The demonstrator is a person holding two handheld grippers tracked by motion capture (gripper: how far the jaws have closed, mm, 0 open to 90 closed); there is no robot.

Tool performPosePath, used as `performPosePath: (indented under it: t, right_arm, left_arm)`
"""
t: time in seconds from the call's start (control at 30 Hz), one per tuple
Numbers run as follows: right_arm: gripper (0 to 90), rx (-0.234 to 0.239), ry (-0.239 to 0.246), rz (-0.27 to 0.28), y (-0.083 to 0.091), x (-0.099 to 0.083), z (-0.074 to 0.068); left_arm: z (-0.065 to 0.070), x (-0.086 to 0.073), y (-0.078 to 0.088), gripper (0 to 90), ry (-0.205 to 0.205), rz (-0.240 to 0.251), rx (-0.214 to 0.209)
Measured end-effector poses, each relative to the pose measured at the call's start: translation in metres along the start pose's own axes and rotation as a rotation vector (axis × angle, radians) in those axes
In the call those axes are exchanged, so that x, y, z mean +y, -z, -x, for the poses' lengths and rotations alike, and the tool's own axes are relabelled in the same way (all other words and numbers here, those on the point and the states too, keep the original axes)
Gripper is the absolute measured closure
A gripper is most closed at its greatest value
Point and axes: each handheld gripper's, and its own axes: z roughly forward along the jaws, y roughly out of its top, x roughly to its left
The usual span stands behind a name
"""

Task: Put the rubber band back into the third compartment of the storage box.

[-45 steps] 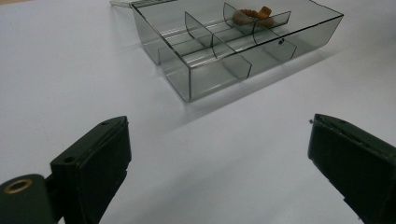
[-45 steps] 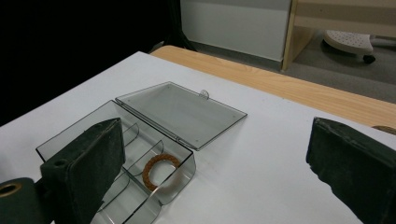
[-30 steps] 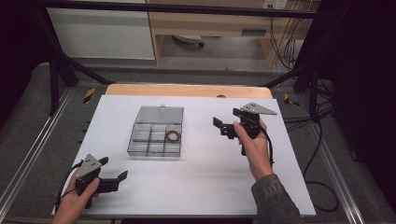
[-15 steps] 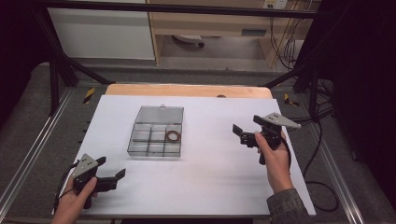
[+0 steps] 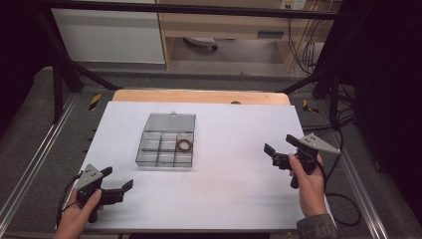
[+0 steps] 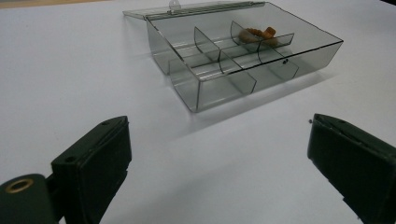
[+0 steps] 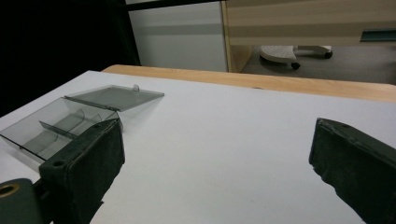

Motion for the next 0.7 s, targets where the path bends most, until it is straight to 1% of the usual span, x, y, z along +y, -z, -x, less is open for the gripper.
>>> performPosePath:
  t: [0.1, 0.27, 0.4, 0.5, 0.53, 0.63, 0.7]
  right_arm:
    - [3.8, -0.009, -0.002, -0.006, 0.005, -0.007, 0.002]
    - [3.9, -0.031, -0.001, -0.016, 0.015, -0.020, 0.006]
    - [3.9, -0.032, -0.007, -0.029, 0.022, -0.030, 0.010]
    - [3.9, -0.038, -0.025, -0.037, 0.025, -0.039, 0.012]
    - [3.9, -0.041, -0.021, -0.041, 0.025, -0.041, 0.012]
    - [3.8, -0.033, -0.017, -0.051, 0.026, -0.045, 0.010]
    - [3.8, -0.018, -0.020, -0.060, 0.025, -0.048, 0.007]
  left_arm:
    - [0.000, 0.000, 0.000, 6.2, -0.002, -0.002, 0.001]
    - [0.000, 0.000, 0.001, 6.1, 0.023, 0.011, -0.012]
    - [-0.001, 0.000, 0.002, 6.2, 0.018, 0.014, -0.010]
    - [0.000, 0.001, 0.002, 6.2, 0.017, 0.013, -0.004]
    - [0.000, 0.001, 0.002, 6.2, 0.017, 0.014, -0.004]
    - [0.000, 0.001, 0.002, 6.2, 0.016, 0.014, -0.007]
    - [0.000, 0.001, 0.003, 6.2, 0.017, 0.017, -0.006]
